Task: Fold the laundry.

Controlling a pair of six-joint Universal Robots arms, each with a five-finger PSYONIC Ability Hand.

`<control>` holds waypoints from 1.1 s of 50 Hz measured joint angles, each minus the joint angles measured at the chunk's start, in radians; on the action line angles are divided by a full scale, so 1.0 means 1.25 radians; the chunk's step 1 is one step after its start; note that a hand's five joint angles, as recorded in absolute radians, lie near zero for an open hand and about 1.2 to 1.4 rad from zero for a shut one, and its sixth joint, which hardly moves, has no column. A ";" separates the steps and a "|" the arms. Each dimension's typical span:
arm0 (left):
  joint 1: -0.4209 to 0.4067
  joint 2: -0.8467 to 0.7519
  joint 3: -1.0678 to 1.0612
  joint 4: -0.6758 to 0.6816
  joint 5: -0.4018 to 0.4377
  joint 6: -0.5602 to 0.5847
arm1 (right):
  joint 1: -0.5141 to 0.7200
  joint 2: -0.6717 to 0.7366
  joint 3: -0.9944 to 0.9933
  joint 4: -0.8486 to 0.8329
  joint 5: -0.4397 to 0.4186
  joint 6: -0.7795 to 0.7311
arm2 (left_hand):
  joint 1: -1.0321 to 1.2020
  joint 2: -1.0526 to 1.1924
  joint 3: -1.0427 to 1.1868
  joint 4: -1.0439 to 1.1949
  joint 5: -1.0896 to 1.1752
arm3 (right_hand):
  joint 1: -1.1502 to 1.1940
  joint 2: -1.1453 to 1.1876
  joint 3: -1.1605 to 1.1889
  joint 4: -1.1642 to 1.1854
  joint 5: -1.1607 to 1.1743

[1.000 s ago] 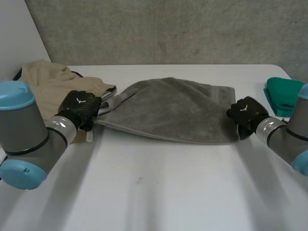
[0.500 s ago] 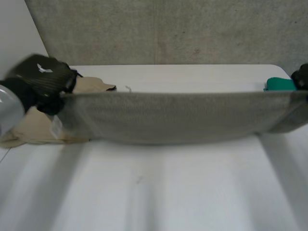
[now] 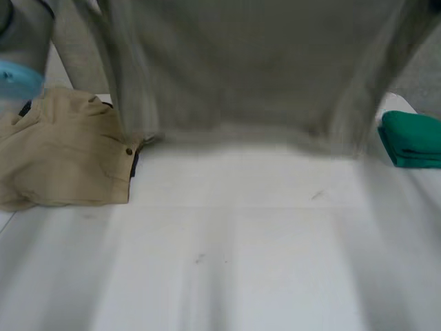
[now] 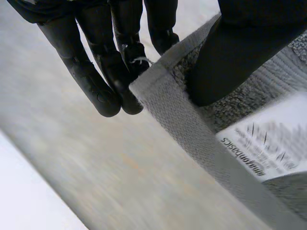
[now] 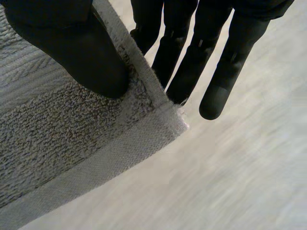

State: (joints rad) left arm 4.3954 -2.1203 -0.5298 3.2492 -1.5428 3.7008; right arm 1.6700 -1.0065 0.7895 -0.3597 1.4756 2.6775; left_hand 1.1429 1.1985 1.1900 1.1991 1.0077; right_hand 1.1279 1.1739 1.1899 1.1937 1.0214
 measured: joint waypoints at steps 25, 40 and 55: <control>0.011 -0.049 -0.465 0.129 0.054 -0.050 | 0.008 0.057 0.255 0.049 -0.135 -0.086 | 0.000 0.000 0.000 0.000 0.003 | 0.000 0.000 0.000 0.000 0.001; -0.011 0.058 -0.744 -0.096 0.013 0.039 | -0.069 -0.020 0.480 0.314 -0.136 -0.314 | 0.000 0.000 0.000 0.000 0.003 | 0.000 0.000 0.000 0.000 0.001; -0.060 0.338 -0.928 -0.465 -0.002 0.124 | -0.215 -0.240 0.676 0.640 -0.165 -0.639 | 0.000 0.000 0.000 0.000 0.003 | 0.000 0.000 0.000 0.000 0.001</control>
State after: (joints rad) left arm 4.3205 -1.6979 -1.6903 2.6677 -1.5459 3.8553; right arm 1.4018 -1.3070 1.6351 0.4400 1.2695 1.8792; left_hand 1.1427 1.1989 1.1901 1.1992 1.0110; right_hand 1.1279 1.1739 1.1901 1.1941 1.0228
